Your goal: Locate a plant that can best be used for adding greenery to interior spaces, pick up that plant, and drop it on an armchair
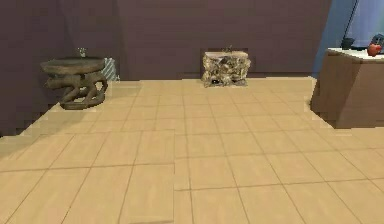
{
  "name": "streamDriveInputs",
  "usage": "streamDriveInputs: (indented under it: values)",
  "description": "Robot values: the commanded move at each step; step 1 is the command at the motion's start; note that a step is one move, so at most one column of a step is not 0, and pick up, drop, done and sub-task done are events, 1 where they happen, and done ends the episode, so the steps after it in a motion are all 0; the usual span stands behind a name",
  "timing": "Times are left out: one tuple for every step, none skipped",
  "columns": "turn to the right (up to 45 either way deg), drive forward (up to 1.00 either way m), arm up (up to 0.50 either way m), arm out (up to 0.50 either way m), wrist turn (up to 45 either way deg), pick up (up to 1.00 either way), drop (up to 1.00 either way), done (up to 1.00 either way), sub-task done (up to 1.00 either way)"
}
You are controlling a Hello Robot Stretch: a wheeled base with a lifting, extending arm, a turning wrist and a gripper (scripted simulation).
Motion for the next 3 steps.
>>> streamDriveInputs:
  values:
    - [0.0,0.70,0.00,0.00,0.0,0.00,0.00,0.00,0.00]
    - [-18.0,0.00,0.00,0.00,0.0,0.00,0.00,0.00,0.00]
    - [-3.0,0.00,0.00,0.00,0.0,0.00,0.00,0.00,0.00]
